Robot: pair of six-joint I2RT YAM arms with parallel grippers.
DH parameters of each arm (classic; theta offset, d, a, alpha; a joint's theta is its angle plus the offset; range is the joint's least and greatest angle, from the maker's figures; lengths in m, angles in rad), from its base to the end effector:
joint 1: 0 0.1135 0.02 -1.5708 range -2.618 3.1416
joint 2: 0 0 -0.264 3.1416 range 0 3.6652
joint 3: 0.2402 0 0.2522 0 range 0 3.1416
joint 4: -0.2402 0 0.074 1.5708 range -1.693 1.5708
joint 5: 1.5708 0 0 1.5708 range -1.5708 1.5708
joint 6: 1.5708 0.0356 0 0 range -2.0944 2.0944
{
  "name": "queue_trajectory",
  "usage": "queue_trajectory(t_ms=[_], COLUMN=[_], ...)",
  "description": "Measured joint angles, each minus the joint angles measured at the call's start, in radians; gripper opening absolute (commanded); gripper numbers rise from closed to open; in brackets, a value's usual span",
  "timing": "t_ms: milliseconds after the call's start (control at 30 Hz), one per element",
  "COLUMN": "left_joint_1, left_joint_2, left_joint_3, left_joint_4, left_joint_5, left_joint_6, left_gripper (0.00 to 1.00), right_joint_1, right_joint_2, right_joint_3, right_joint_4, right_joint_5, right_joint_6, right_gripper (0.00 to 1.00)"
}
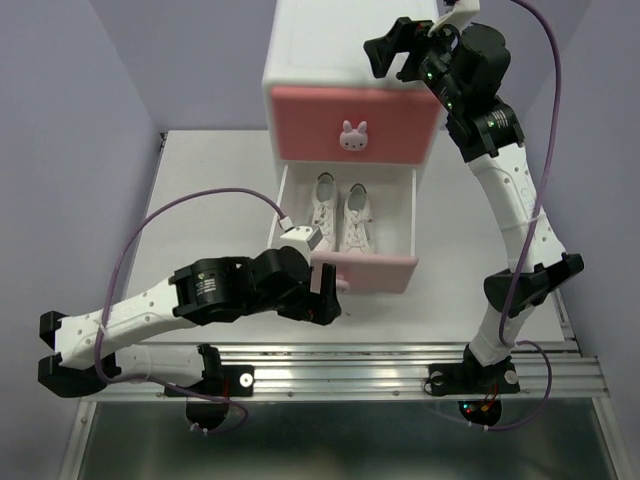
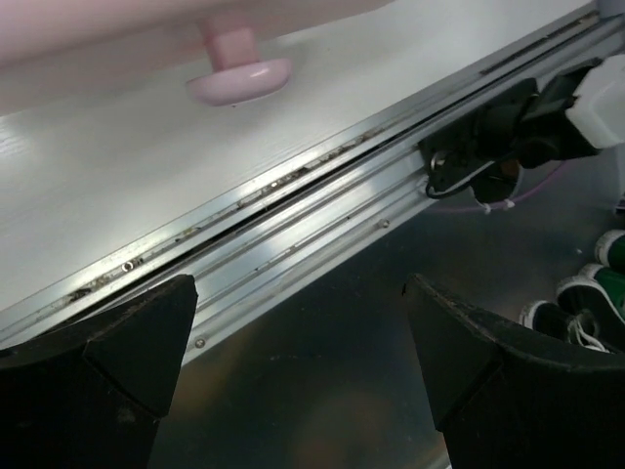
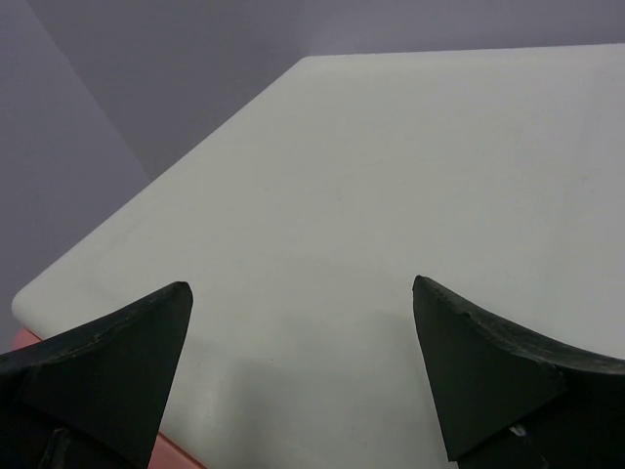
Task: Place and organize the shoes in the shoe cabinet
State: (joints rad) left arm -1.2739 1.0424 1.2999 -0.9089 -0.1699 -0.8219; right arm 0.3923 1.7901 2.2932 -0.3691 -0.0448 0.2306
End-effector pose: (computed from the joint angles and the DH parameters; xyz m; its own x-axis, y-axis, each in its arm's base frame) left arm 0.0629 -0.1850 0.3958 -0.7823 0.0894 -0.6165 0.4850 0.7085 -0.5127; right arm 0.3428 0.1436 0.5565 0.0235 0.2568 -0.9662 -0.4400 0.8705 0.2207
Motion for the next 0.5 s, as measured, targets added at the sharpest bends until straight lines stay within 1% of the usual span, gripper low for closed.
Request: queue_trajectory(t_ms=[33,167,233,367,500], left_joint_1=[-0.005,-0.011,-0.015,-0.016,-0.028], left_joint_2=[0.000,0.015,0.027,0.082,0.197], left_joint_3=[-0.047,-0.149,-0.192,-0.229,-0.227], left_joint_4=[0.019,0.071,0.110,0.183,0.252], left_joint_5=[-0.011,-0.055,-0.115,-0.222,-0.336], left_joint_6=[-0.018,-0.070,-0.117,-0.172,-0.206], left_gripper=[0.98,0.99,0.99,0.98,0.98], right_joint_1=[0.000,0.001,0.001,0.001,0.001], right_joint_2=[-0.001,-0.014,-0.022,-0.048,-0.065], right_joint_3=[-0.004,-0.033,-0.051,-0.105,-0.138], right_joint_4=[0.003,0.027,0.044,0.087,0.116], right_joint_5=[0.000,0.000,-0.001,0.000,0.011], right_joint_6=[-0.004,-0.019,-0.026,-0.034,-0.043], right_gripper=[1.00,1.00,1.00,1.00,1.00])
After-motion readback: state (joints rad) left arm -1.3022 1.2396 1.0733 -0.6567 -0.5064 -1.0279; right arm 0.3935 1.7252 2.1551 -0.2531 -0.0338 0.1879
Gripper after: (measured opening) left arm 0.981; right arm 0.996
